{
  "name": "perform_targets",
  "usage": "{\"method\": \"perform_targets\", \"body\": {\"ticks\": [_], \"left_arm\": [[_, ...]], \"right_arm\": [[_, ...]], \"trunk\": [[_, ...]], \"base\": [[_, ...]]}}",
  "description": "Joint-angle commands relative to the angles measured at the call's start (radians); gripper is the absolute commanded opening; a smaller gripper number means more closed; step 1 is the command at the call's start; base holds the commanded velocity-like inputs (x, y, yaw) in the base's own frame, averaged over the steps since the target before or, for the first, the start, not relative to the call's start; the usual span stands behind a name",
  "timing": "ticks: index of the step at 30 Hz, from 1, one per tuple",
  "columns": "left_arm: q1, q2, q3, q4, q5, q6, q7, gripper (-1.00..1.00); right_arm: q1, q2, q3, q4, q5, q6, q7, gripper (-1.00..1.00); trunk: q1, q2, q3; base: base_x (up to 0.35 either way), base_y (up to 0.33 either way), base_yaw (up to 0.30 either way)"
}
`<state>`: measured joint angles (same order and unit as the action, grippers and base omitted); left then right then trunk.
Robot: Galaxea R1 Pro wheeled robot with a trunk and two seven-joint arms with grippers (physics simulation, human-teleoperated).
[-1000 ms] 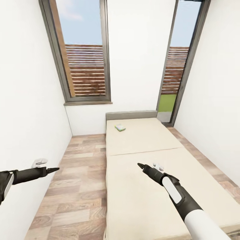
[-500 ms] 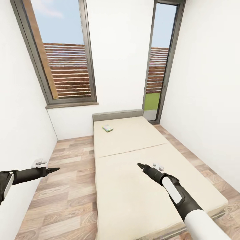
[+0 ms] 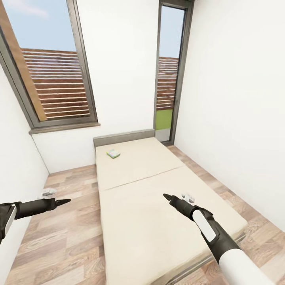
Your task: Put all the toys in the child's room - the three board games (two on the bed and one on the table), the two jigsaw puzzles on the table, and the tennis ball on the table - inside the toy box on the table in the child's room.
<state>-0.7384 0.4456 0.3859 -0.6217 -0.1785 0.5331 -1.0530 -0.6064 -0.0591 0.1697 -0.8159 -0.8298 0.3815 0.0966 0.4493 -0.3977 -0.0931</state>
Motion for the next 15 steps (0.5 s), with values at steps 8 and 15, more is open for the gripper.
{"method": "perform_targets", "body": {"ticks": [8, 15], "left_arm": [[-0.001, 0.000, 0.006, -0.001, -0.009, 0.008, -0.008, 1.00], [-0.001, 0.000, 0.006, -0.001, -0.009, 0.008, -0.008, 1.00]], "right_arm": [[-0.002, -0.001, 0.002, 0.000, -0.003, 0.002, 0.000, 1.00], [-0.001, -0.001, 0.002, 0.000, -0.003, 0.002, 0.000, 1.00]], "trunk": [[0.001, -0.002, -0.002], [0.001, -0.002, -0.002]], "base": [[0.000, 0.104, -0.241], [0.000, 0.012, -0.045]]}}
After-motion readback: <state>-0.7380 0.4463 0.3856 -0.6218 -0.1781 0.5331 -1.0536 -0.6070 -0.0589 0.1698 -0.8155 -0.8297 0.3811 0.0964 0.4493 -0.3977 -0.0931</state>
